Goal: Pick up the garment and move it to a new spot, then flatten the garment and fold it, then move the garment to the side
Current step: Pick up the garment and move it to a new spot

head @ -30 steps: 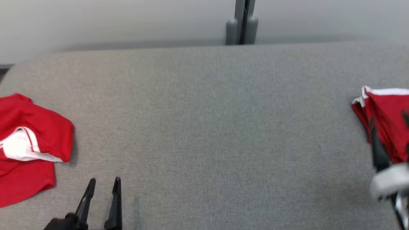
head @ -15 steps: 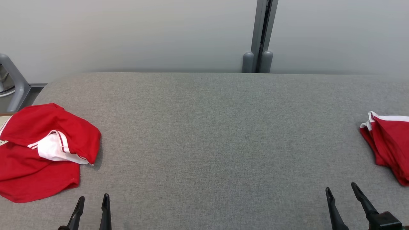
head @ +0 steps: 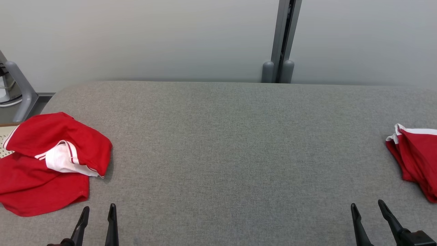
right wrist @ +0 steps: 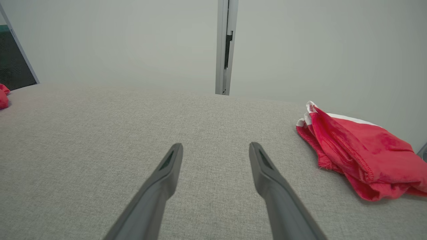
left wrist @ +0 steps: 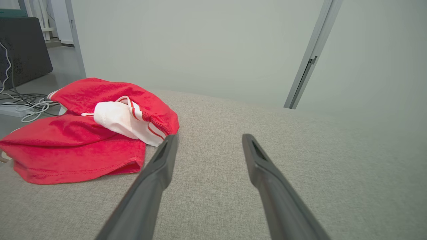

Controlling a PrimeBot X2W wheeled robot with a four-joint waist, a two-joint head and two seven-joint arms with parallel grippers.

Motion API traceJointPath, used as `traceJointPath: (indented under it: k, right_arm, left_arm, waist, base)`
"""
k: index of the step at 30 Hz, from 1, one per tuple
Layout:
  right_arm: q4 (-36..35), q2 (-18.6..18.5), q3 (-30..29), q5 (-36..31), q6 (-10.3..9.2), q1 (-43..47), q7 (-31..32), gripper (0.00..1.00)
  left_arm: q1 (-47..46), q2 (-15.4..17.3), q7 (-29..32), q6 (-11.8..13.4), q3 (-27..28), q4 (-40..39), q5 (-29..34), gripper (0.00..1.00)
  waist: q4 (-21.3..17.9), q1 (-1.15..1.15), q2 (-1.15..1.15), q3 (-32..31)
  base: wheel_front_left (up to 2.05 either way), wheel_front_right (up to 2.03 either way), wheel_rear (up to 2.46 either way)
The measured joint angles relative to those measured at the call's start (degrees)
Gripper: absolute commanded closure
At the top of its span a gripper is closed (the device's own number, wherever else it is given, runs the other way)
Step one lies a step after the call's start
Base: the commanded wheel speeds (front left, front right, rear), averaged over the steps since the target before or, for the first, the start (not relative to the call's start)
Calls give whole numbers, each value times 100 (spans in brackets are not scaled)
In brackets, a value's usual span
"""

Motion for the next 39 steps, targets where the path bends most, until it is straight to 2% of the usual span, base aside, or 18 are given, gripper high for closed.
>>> traceJointPath:
  k: [6,11,16,17,19,20,21,26,32,36,39]
  right_arm:
    - [-16,-1,45,89,0,42,0,0]
    - [-43,-1,87,212,0,86,0,0]
    - [-64,-2,263,358,0,85,-1,0]
    - [-62,-3,357,403,0,81,-1,0]
    - [-67,-4,420,428,0,71,-7,0]
    - [-57,-9,655,438,0,-51,-8,0]
    - [-41,-1,773,423,0,-176,-8,0]
    - [160,5,1202,368,0,-644,-10,0]
    - [141,4,1148,369,0,-547,-10,0]
    - [34,-2,1031,285,0,-320,-10,0]
    - [-46,4,1032,44,0,-512,-10,0]
  left_arm:
    - [-46,-3,0,-9,-56,-26,34,0]
    - [-78,-3,0,-11,-53,-44,89,0]
    - [-82,-4,0,-19,27,-71,166,0]
    - [-77,-4,0,-19,78,-89,178,0]
    - [-68,-1,-1,-19,119,-110,181,0]
    - [-23,-4,0,-20,269,-189,120,0]
    - [-4,0,0,-18,339,-227,63,0]
    - [73,1,0,73,494,-403,-168,0]
    - [-24,-4,0,46,319,-299,-181,0]
    - [-470,1,0,-3,79,78,-127,0]
    - [-1125,154,0,-18,-115,487,-420,0]
  waist:
    - [120,0,0,-6]
    - [467,0,0,-28]
    - [1060,0,0,-63]
    - [1348,0,0,-80]
    - [1502,0,0,-88]
    - [1793,0,0,-86]
    - [1920,0,0,-71]
    - [2372,0,0,156]
    - [2439,0,0,247]
    - [2413,0,0,304]
    - [2349,0,0,496]
  base:
    - [0,0,0]
    - [0,0,0]
    - [0,0,0]
    - [0,0,0]
    - [0,0,0]
    - [0,0,0]
    - [0,0,0]
    - [0,0,0]
    - [0,0,0]
    - [0,0,0]
    - [0,0,0]
